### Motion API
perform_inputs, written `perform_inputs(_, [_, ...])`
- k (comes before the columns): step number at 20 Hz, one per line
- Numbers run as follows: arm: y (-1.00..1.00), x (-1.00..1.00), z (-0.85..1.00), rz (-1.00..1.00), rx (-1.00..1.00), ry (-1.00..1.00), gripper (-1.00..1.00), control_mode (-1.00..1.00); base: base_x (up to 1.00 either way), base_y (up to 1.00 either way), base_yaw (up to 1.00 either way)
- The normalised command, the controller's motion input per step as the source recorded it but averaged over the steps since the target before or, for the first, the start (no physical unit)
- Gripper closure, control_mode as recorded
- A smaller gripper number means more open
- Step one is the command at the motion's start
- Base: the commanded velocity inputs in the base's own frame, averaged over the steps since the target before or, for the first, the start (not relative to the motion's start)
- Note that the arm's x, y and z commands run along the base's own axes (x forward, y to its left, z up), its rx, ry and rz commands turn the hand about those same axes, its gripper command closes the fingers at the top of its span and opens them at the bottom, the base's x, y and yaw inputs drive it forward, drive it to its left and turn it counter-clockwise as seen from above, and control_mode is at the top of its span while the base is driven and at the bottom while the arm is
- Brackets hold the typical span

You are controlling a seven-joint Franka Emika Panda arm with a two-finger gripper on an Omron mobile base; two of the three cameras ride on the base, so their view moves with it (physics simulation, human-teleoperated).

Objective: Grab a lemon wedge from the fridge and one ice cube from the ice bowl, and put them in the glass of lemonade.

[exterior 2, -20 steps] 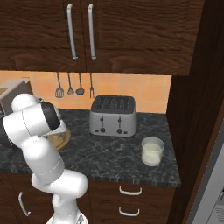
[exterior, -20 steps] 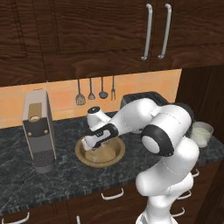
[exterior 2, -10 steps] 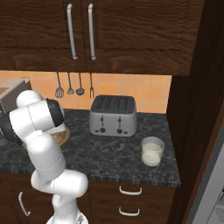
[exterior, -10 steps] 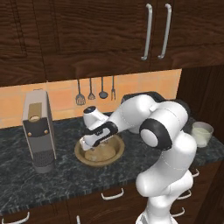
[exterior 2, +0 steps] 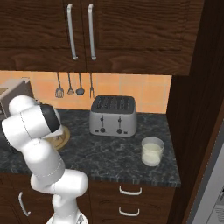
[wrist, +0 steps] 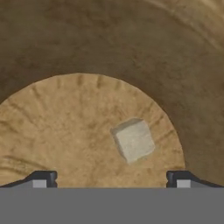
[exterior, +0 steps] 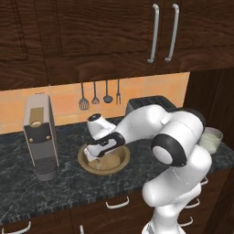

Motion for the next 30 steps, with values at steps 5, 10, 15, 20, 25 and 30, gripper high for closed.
perform_inputs(5, [-0.05,0.1,0.0,0.0,0.0,0.0,-1.0,-1.0,0.0,0.0,0.0])
perform_inputs(10, [0.0,0.37,-0.08,0.0,0.0,-0.01,-1.0,-1.0,0.0,0.0,0.0])
perform_inputs(15, [0.0,0.34,-0.06,0.0,0.0,0.0,-1.0,-1.0,0.0,0.0,0.0])
perform_inputs(20, [0.07,0.12,-0.13,0.0,-0.01,0.0,-1.0,-1.0,0.0,0.0,0.0])
perform_inputs(25, [0.13,0.0,-0.22,0.0,-0.02,0.0,1.0,-1.0,0.0,0.0,0.0])
perform_inputs(30, [0.05,0.0,-0.11,0.0,0.0,0.0,1.0,-1.0,0.0,0.0,0.0])
